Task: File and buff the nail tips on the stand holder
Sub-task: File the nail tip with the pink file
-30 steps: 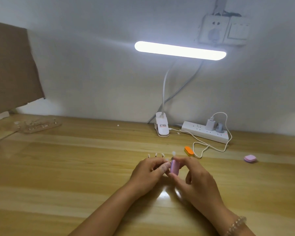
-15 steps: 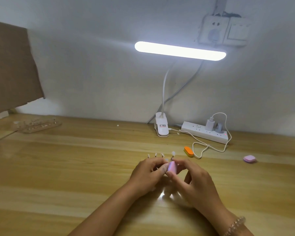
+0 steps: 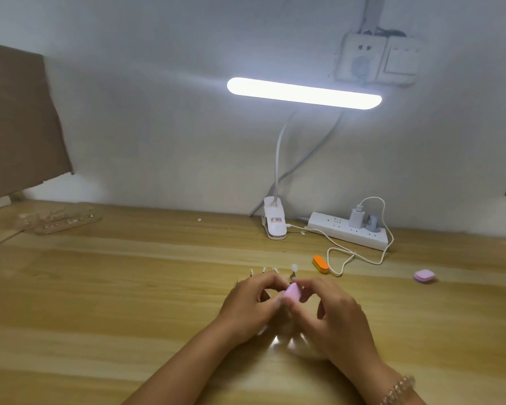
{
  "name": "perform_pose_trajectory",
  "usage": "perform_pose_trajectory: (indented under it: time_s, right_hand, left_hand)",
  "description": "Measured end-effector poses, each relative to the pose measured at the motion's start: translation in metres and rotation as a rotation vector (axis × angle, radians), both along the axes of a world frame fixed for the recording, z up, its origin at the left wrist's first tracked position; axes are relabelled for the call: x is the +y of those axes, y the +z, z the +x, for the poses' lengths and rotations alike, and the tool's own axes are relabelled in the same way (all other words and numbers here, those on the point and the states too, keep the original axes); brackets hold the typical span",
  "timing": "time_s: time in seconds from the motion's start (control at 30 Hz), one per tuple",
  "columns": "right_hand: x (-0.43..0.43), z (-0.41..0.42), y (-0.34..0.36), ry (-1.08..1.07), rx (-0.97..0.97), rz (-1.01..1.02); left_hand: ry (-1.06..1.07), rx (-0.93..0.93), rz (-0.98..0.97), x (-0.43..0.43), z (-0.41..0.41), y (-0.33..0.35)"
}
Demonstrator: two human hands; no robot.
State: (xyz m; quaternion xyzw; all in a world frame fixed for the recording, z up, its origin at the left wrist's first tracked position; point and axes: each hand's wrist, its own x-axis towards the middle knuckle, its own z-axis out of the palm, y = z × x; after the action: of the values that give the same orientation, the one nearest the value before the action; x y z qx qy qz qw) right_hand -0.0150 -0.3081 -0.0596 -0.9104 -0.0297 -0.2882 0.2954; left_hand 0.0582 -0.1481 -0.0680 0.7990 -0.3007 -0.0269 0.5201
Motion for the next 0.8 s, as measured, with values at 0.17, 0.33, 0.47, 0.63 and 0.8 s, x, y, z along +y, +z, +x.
perform_pose_trajectory:
  time_s: [0.17,0.33,0.47,0.63,0.8]
  right_hand:
    - [-0.0055,0.0033,0.0017,-0.050,0.040,0.064]
    - [-0.0022,0.0011,0.0014,0.003,0.044,0.017]
    - [-0.0040,0.0015,0.0013,-0.031,0.030,0.010]
    - [-0.0044,0.0029,0.0014,-0.016,0.049,0.049]
    - [0.0022,-0.0023,0.0014,0.037,0.035,-0.023]
  left_hand:
    - [0.032,-0.030,0.043,0.0006,0.0019,-0.0035]
    - [0.030,-0.025,0.022,0.0002,0.0024,-0.0019]
    - [0.029,-0.021,0.020,0.0007,0.0022,-0.0029]
    - [0.031,-0.026,0.016,0.0005,0.0020,-0.0012]
    - [0.054,-0.006,-0.005,0.0012,0.0017,0.0000]
